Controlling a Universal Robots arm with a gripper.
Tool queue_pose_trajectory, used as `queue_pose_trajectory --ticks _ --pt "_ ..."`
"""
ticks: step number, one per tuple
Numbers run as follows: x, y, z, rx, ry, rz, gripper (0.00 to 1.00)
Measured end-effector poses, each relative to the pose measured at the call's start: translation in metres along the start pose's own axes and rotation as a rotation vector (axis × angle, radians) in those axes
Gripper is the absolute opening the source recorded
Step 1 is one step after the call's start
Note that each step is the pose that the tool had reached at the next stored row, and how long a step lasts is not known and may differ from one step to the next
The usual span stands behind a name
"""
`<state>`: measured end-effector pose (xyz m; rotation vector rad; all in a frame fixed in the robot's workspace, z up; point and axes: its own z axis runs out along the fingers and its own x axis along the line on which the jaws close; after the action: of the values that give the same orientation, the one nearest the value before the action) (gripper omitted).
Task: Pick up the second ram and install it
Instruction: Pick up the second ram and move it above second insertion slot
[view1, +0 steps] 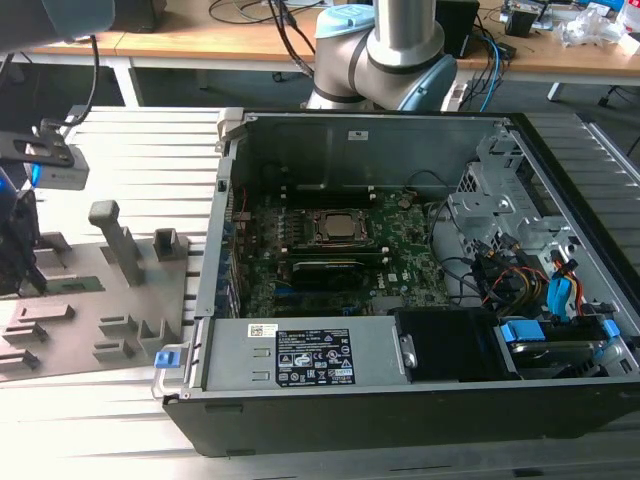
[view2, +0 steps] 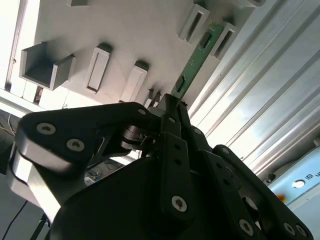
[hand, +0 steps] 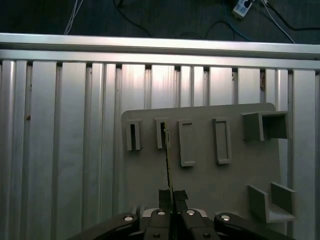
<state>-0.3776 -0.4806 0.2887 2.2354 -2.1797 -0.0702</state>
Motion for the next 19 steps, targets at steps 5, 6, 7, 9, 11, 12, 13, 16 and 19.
queue_pose_trajectory --ticks 5,6,7,9,11,12,13,16,19 --pt "-0.0003 0.0006 -0.0123 0.0001 0.0 0.0 0.14" --pt "-0.0003 0.0007 -0.0147 0.0001 0.0 0.0 0.14" --pt "-0.0004 0.0007 -0.0163 0.0001 0.0 0.0 0.14" --pt "-0.0006 0.0011 -0.0254 0.0001 0.0 0.0 0.14" --pt "-0.0009 0.0015 -0.0355 0.0001 0.0 0.0 0.14" --pt "-0.001 0.0018 -0.0414 0.0001 0.0 0.0 0.14" --pt "-0.0011 0.0019 -0.0444 0.0 0.0 0.0 0.14" --pt "-0.0013 0.0023 -0.052 0.0001 -0.0001 0.0 0.14" --pt "-0.0014 0.0025 -0.0565 0.0001 -0.0004 0.0 0.14"
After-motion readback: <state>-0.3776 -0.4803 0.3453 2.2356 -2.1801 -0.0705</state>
